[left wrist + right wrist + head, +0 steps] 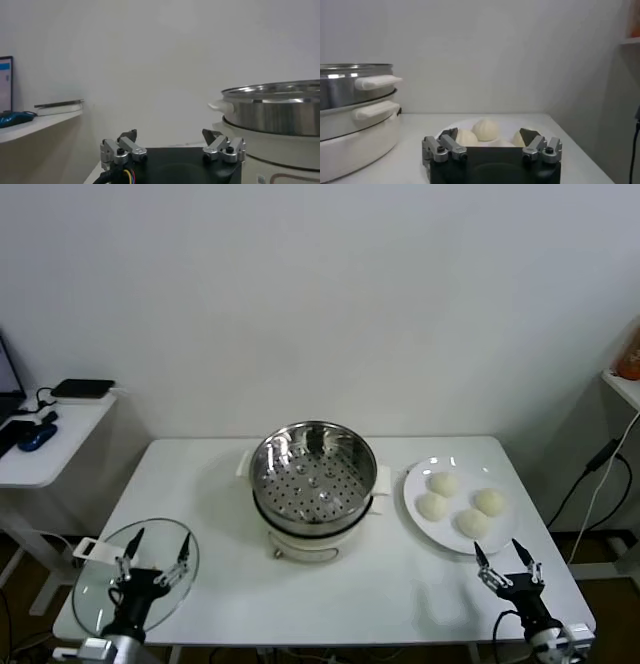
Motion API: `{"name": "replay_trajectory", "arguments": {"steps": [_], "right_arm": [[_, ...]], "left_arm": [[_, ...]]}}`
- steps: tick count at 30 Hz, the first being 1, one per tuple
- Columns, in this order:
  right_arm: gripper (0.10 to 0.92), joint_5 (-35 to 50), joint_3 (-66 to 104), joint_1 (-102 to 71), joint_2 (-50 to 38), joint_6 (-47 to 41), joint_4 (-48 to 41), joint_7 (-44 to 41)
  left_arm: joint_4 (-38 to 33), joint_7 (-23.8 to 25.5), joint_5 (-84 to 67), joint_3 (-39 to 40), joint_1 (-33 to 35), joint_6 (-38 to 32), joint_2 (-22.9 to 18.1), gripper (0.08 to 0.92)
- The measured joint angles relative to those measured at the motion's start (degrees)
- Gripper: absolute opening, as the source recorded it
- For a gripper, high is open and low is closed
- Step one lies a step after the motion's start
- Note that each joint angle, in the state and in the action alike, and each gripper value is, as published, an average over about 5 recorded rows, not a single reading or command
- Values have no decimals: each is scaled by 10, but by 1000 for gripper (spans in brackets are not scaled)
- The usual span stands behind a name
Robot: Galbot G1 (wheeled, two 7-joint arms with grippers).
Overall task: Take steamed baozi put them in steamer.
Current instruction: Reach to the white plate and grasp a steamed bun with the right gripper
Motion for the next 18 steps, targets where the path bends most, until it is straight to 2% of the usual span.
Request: {"name": "replay_trajectory", "arguments": {"steps": [9, 18], "right_arm": [[823, -55, -1, 53, -43, -61, 24, -25], [823, -69, -54, 183, -167, -181, 24, -83]], "left_arm": [[-1, 4, -3, -4, -8, -1, -7, 823], [-2, 6, 1, 6, -5, -9, -7, 823]]}}
